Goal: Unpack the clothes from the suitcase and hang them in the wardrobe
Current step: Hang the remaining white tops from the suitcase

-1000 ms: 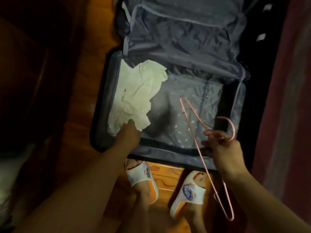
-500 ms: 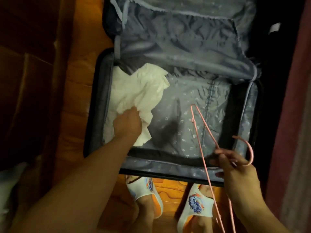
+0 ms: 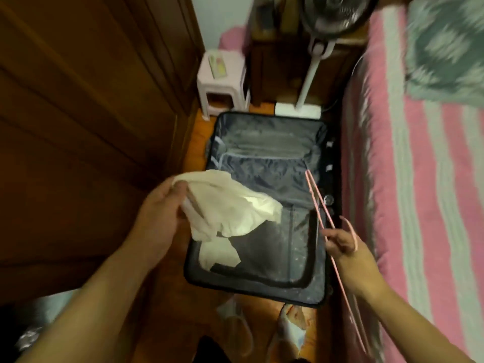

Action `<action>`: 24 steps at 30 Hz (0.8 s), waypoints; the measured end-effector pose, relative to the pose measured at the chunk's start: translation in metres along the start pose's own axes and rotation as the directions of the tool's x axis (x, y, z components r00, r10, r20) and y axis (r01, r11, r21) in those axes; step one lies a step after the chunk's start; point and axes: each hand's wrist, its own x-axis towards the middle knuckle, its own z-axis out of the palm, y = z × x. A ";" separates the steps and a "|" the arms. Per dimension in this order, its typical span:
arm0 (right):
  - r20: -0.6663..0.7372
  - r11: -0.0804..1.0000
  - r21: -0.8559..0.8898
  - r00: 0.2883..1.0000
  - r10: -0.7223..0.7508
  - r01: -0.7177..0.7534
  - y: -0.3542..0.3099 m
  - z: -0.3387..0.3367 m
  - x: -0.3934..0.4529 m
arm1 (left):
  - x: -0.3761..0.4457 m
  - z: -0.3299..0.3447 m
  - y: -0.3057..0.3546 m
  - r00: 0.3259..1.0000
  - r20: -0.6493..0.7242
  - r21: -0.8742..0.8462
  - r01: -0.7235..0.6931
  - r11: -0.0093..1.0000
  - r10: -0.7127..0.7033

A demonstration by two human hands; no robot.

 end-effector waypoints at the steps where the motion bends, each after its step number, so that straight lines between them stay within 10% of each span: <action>1: 0.055 0.999 -0.022 0.998 -0.035 0.037 -0.015 -0.013 -0.005 | -0.024 -0.002 0.040 1.000 0.004 -0.028 -0.029 0.999 0.029; 9: 0.054 0.890 0.095 0.891 -0.452 0.446 -0.205 -0.093 -0.037 | -0.160 -0.048 0.248 0.974 0.056 -0.162 -0.206 0.965 0.217; 13: 0.017 0.879 0.063 0.880 -0.475 0.473 -0.291 -0.167 -0.066 | -0.155 -0.088 0.277 0.948 -0.035 0.217 -0.301 0.929 0.315; 17: 0.041 0.858 0.246 0.880 -0.473 0.450 -0.353 -0.226 -0.109 | -0.132 -0.091 0.282 0.904 -0.293 0.637 -0.059 0.768 0.312; 21: 0.161 0.897 0.292 0.907 -0.388 0.332 -0.395 -0.213 -0.143 | -0.186 -0.011 0.266 0.917 0.083 0.177 -0.400 0.899 0.391; 24: 0.247 0.919 0.109 0.886 -0.394 0.378 -0.408 -0.185 -0.158 | -0.224 0.041 0.221 0.879 0.324 0.010 -0.373 0.928 0.350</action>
